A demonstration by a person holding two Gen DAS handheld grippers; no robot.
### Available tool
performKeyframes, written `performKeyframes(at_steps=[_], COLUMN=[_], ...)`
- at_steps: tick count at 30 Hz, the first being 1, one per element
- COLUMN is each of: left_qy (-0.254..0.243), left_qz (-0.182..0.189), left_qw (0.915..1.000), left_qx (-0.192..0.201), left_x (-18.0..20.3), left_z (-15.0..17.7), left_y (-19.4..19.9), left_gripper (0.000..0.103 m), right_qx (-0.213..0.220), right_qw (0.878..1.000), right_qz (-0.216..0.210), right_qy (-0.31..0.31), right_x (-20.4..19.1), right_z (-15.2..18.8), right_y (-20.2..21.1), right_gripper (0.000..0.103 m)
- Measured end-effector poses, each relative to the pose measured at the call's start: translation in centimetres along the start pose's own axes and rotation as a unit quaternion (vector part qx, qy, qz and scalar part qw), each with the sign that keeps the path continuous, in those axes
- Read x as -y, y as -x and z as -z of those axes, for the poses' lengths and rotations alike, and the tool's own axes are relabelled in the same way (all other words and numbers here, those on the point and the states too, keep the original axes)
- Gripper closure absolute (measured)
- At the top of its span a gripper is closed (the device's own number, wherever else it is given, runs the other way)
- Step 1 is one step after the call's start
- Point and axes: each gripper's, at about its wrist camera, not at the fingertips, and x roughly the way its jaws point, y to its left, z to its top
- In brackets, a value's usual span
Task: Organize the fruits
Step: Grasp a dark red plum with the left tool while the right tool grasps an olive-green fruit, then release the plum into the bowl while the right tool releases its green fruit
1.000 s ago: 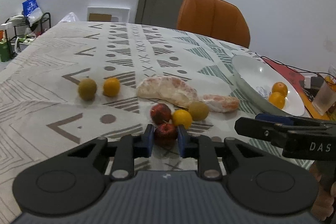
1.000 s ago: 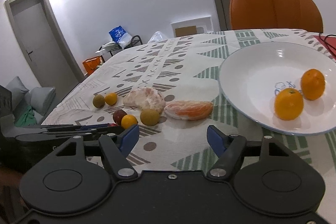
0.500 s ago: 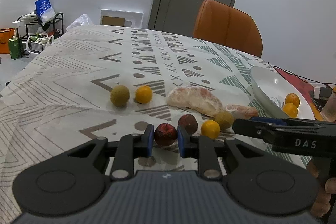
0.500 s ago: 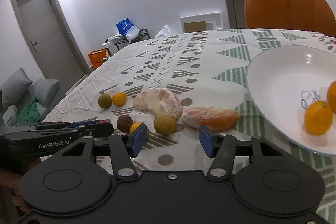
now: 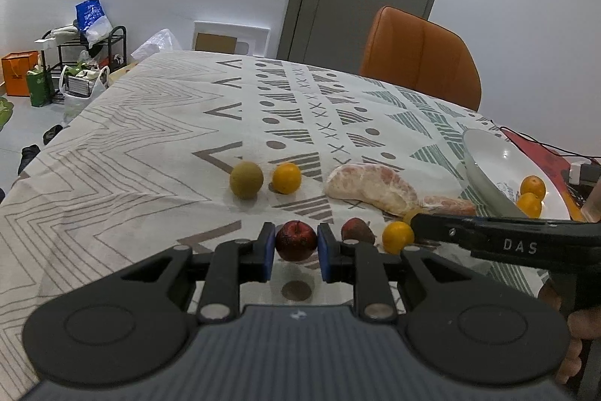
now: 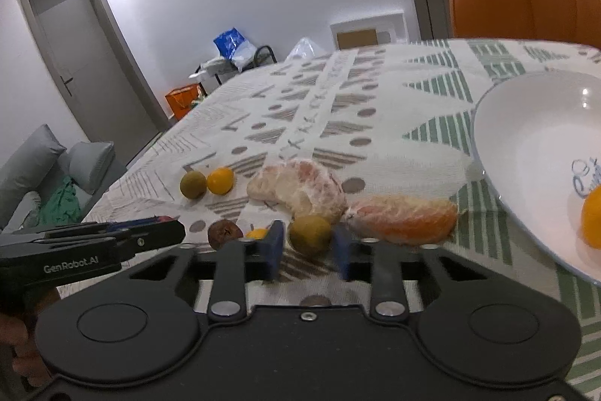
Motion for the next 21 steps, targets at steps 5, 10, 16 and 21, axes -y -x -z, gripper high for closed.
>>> performKeyframes(at_steps=[5,10,16,21], left_qy=[-0.005,-0.012,-0.019,-0.030], left_qz=[0.011,0.025,0.038,0.053], left_qw=[0.9999,0.9996,0.9991,0.9981], left_qx=[0.002,0.002,0.000,0.000], left_x=[0.6,1.4,2.5,3.8], left_z=[0.0,0.0,0.0,-0.1], left_y=[0.2,0.2,0.0,-0.2], left_gripper=[0.081,0.081,0.081,0.081], right_qx=[0.004,0.014,0.025,0.038], right_qw=[1.000,1.000,0.999,0.999], right_qz=[0.003,0.013,0.027,0.034], right_qy=[-0.002,-0.005,-0.013,-0.018], right_x=[0.1,0.3,1.1,1.5], right_z=[0.1,0.3,0.8,0.9], right_y=[1.0,2.3,3.6,4.9], right_gripper=[0.079,0.079,0.079,0.079])
